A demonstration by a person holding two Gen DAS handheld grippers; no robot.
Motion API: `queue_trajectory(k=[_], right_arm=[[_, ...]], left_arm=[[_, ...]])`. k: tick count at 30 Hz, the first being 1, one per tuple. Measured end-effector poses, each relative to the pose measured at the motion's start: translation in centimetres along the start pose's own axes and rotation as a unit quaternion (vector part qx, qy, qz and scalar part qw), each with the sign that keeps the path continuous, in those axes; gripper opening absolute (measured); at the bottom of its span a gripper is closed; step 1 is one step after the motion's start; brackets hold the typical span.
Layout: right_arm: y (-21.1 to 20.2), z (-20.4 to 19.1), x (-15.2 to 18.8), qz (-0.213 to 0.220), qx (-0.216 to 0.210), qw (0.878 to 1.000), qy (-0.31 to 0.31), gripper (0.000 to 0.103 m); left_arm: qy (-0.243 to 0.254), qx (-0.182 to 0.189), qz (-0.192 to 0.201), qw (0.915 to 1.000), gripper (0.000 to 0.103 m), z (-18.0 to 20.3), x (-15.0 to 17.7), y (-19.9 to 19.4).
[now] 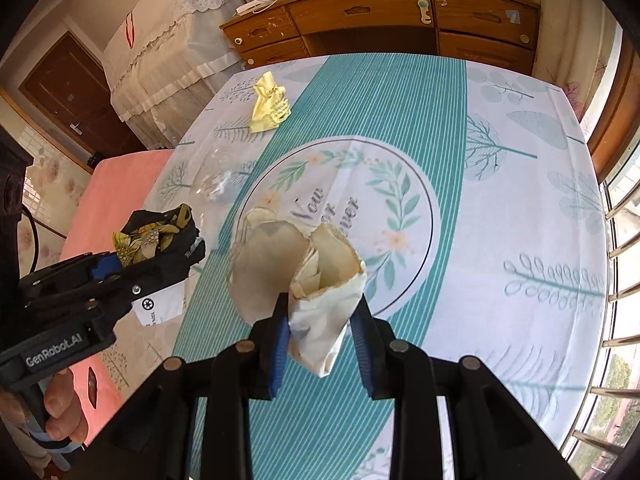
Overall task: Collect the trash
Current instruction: 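Carry the foil wrapper and beige tissue over the bin and release both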
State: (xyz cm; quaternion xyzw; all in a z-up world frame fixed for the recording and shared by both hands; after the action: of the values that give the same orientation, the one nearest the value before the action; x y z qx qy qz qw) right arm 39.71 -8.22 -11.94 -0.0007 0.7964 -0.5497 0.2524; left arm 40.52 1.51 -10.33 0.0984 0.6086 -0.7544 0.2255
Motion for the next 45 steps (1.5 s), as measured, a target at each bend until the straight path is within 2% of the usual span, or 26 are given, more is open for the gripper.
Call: queue_trajectory(k=[9,16,23,29,33,39,45], right_arm=[[-4.7,-9.1,10.1,0.024,0.035,0.999,0.025,0.029],[-6.8,-16.0,19.0,0.045,0.073,0.995,0.059,0.029],[-6.9,-20.5,25.7,0.003,0.104,0.993,0.059,0.029],[-6.6,-21.4,29.6,-0.038,0.131,0.989,0.053,0.029],[-5.1,-21.2,32.0,-0.064,0.142,0.987,0.051,0.029],[-1.4,-19.7,35.4,-0.095,0.15,0.982,0.065,0.029],[3.6,-16.4,38.4,-0.111,0.152,0.977,0.103,0.029]], left_arm=[[0.038,0.054,0.025,0.9975,0.037,-4.3,9.6,-9.8],[0.088,0.081,0.039,0.992,0.038,-8.2,17.5,-15.4],[0.091,0.108,0.01,0.9899,0.038,-10.6,24.3,-17.5],[0.074,0.124,-0.018,0.9893,0.038,-11.1,28.5,-17.3],[0.062,0.129,-0.04,0.9888,0.038,-11.1,30.8,-15.6],[0.047,0.122,-0.082,0.988,0.038,-10.8,34.4,-11.1],[0.03,0.108,-0.112,0.9873,0.038,-10.6,37.6,-4.7]])
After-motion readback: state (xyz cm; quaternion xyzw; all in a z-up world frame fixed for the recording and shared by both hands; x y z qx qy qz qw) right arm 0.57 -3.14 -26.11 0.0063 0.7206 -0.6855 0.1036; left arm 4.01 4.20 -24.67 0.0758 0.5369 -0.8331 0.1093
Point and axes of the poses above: each gripper's, at about its wrist camera, not at the fingertips, and y roughly the way its jaws point, z to its right, x to its underside, the point moved 5 cm from there along y, roughly the way its jaws point, and after that the axes turned 3 degrees about z, right-handed, at the moved point
